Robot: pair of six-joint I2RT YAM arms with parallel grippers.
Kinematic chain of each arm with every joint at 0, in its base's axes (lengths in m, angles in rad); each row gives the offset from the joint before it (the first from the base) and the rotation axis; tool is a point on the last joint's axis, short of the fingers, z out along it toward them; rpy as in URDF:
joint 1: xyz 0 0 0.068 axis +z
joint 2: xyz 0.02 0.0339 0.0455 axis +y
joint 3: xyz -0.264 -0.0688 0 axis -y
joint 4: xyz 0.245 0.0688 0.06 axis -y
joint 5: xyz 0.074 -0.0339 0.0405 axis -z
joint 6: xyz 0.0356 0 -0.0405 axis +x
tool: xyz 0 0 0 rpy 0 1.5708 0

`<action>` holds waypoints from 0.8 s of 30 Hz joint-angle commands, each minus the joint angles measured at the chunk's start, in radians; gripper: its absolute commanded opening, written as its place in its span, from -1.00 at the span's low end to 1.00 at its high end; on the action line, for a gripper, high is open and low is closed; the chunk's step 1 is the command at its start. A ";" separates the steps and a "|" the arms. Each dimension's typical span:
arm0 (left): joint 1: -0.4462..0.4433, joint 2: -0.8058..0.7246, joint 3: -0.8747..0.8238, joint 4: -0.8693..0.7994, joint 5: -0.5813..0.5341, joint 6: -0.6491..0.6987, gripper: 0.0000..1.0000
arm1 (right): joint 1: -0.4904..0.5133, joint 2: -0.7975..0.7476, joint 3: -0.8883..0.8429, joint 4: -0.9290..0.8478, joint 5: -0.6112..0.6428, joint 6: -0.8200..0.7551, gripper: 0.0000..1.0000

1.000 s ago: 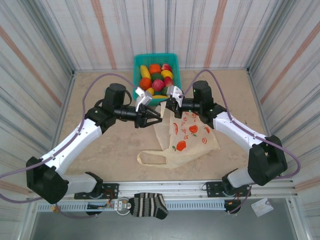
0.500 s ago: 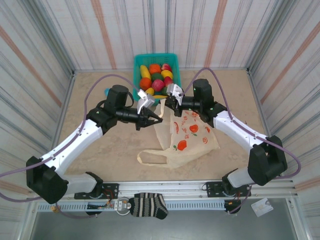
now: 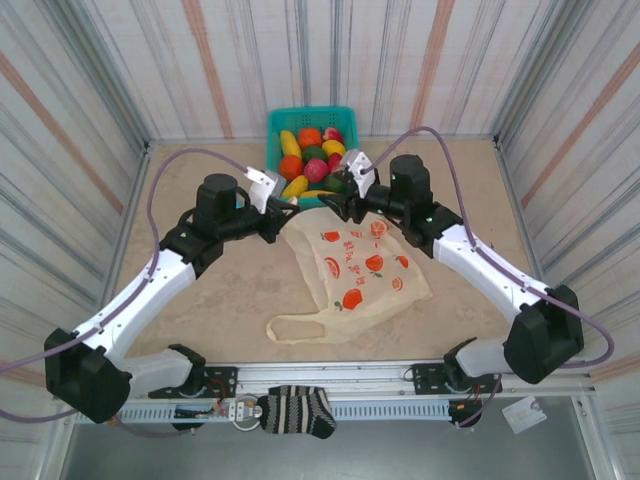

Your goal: Place the fake fruits into the plastic bag and tie a complex knot

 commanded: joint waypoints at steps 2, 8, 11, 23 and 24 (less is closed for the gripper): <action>0.018 -0.015 -0.019 0.023 -0.165 -0.049 -1.00 | -0.079 0.038 0.080 -0.095 0.226 0.215 0.03; 0.029 -0.035 -0.039 0.016 -0.268 -0.074 -1.00 | -0.131 0.327 0.373 -0.431 0.378 0.368 0.17; 0.032 -0.048 -0.044 0.011 -0.321 -0.080 -1.00 | -0.127 0.470 0.504 -0.537 0.404 0.385 0.31; 0.083 -0.041 -0.042 -0.010 -0.422 -0.162 -1.00 | -0.122 0.823 0.840 -0.826 0.640 0.435 0.39; 0.085 -0.039 -0.043 -0.010 -0.424 -0.166 -1.00 | -0.134 0.821 0.832 -0.825 0.646 0.446 0.37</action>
